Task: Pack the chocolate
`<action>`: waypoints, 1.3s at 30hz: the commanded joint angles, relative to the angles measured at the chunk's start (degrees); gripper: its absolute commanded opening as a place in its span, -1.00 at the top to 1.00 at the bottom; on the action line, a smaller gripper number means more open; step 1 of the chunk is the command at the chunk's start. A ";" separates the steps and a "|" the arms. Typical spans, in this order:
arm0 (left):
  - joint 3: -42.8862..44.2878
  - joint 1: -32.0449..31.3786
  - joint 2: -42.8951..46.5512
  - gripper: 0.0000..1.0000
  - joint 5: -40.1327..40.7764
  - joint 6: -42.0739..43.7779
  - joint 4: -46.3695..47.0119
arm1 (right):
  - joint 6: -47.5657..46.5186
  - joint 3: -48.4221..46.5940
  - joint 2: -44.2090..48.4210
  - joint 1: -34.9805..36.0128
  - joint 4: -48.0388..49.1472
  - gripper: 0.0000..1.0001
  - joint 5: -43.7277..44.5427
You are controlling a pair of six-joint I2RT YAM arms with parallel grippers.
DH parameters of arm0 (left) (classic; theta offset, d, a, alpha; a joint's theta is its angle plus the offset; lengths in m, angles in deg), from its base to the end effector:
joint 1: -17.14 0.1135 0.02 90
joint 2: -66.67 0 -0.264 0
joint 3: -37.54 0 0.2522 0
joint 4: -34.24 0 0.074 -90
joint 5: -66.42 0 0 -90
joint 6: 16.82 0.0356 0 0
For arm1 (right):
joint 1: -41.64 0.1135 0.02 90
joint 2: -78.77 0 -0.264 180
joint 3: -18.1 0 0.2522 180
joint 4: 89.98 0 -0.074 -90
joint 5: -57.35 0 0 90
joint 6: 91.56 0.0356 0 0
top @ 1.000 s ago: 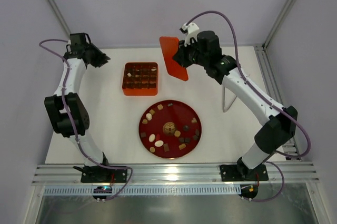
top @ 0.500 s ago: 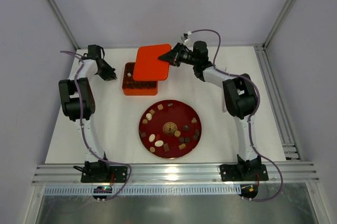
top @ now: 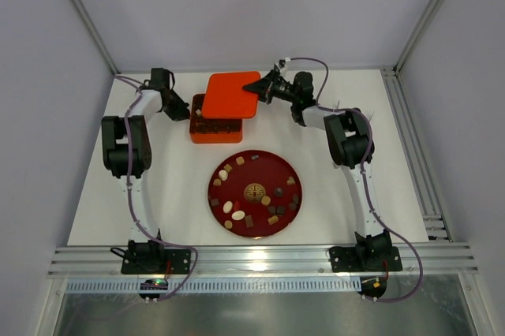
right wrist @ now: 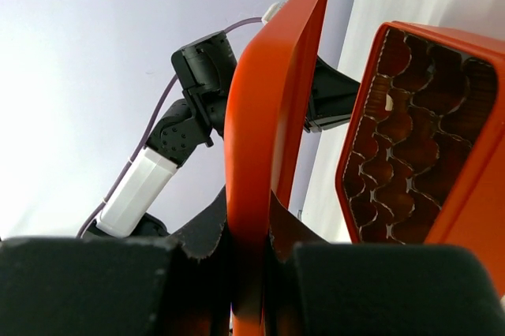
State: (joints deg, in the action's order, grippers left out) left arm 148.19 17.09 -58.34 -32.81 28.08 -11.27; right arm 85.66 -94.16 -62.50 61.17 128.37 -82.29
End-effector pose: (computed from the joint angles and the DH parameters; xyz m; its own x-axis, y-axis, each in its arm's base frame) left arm 0.4706 -0.0061 0.1728 -0.6681 -0.6986 -0.2561 -0.5552 0.6972 -0.4535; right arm 0.5020 0.2068 0.1721 -0.9166 0.3612 -0.1714 -0.1976 -0.0368 0.9796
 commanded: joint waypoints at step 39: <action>-1.78 -4.69 4.16 0.78 -1.58 -3.06 4.68 | -12.16 1.64 -0.58 -2.39 -7.73 0.77 -5.99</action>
State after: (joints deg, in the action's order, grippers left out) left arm 146.61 12.04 -58.05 -34.10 24.14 -8.25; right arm 76.06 -93.13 -64.97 59.14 120.77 -87.47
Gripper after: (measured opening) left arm 0.108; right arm 0.150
